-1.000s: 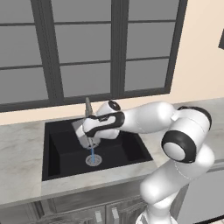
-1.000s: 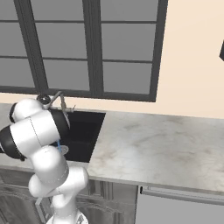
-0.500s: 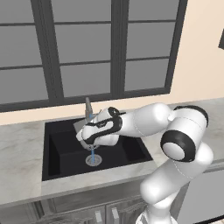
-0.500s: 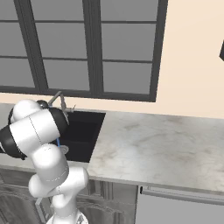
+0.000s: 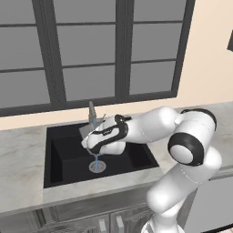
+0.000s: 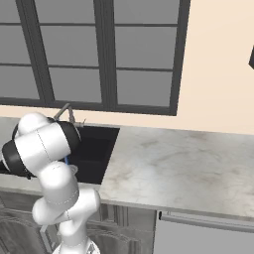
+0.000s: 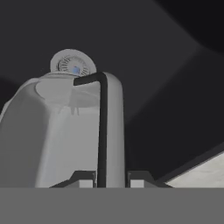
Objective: Turn on the sink faucet and place the jug under the water for a few seconds to fill it up.
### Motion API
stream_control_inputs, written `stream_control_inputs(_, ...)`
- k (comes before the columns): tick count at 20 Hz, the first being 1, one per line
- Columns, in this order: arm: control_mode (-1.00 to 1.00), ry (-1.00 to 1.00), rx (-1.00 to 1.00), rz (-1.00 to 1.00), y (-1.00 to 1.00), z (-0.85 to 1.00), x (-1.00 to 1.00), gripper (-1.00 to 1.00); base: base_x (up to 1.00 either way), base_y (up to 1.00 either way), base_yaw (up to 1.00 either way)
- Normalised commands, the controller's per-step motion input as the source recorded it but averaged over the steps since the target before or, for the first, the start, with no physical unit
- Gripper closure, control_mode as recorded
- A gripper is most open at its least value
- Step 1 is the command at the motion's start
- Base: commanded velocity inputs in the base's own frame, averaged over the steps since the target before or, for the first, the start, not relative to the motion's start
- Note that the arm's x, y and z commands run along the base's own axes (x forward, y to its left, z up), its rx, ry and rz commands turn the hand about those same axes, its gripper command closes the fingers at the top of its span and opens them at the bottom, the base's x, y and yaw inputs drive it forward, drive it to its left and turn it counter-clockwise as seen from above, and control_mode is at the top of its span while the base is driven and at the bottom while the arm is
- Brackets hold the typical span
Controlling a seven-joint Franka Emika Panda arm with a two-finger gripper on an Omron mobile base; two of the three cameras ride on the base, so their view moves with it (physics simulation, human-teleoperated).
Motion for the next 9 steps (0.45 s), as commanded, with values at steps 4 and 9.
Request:
stream_control_inputs(4, -1.00, -0.02, 0.00, 0.00, 0.00, -0.17, 0.17, 1.00, 0.00, 0.00, 0.00)
stream_control_inputs(9, -1.00, -0.03, 0.00, 0.00, 0.00, -0.20, 0.15, 1.00, 0.00, 0.00, 0.00)
